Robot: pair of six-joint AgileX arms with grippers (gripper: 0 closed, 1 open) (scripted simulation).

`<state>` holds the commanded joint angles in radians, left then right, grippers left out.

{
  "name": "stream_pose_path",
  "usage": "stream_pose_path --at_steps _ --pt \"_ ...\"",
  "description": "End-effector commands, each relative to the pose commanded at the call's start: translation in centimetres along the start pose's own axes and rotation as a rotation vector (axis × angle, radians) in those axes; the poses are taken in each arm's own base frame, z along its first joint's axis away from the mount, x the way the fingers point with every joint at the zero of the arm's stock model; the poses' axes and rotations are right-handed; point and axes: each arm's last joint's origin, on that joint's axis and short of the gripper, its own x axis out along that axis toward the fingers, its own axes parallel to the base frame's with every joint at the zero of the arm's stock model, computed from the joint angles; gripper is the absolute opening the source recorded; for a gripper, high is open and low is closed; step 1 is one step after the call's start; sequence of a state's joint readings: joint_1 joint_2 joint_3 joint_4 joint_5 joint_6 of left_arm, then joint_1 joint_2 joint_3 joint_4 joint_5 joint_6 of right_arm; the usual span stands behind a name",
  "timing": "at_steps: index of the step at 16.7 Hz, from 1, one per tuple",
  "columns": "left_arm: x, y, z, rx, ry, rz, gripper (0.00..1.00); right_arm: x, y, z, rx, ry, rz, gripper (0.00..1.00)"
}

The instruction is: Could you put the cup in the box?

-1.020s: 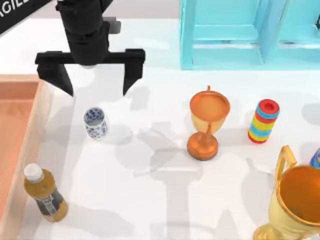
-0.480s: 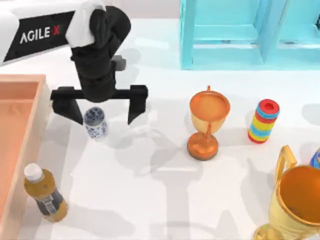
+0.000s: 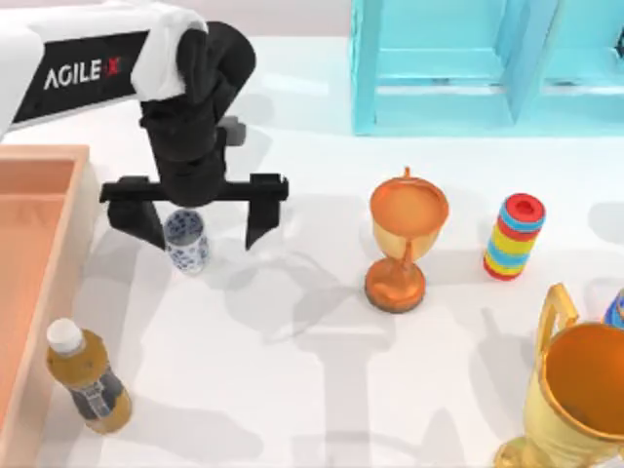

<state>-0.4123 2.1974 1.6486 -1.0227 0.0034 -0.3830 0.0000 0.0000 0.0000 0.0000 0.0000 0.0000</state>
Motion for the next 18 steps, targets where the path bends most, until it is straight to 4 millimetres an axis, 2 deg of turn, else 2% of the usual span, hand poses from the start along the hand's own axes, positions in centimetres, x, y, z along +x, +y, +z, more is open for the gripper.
stream_pose_path --at_steps 10,18 --pt "0.0 0.0 0.0 0.0 0.0 0.0 0.02 0.0 0.0 0.0 0.0 0.0 0.0 1.0" --pt "0.0 0.0 0.0 0.0 0.0 0.0 0.0 0.0 0.0 0.0 0.0 0.0 0.0 1.0"
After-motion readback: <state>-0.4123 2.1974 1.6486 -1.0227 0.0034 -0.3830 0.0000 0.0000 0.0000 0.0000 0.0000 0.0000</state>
